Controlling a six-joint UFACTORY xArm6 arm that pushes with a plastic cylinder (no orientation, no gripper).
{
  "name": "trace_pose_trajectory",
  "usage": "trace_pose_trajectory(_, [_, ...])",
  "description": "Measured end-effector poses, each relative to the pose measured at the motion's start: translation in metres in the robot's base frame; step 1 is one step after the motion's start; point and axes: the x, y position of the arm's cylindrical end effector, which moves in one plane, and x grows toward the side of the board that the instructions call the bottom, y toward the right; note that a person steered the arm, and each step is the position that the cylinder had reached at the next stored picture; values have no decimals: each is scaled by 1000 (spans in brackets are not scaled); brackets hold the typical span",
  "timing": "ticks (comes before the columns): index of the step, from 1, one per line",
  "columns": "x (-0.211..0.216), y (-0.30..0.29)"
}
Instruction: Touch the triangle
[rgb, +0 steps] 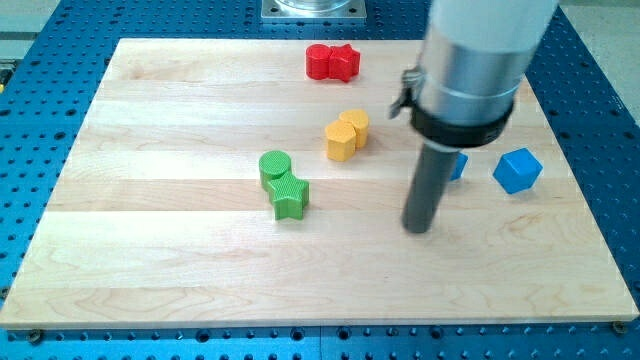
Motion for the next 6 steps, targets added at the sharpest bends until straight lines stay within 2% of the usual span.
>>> trace_pose_trajectory(1, [-51,-46])
trace_pose_trajectory(2, [-109,-19])
trace_pose_trajectory(3, [-113,26])
trace_pose_trajectory(6, [-94,51])
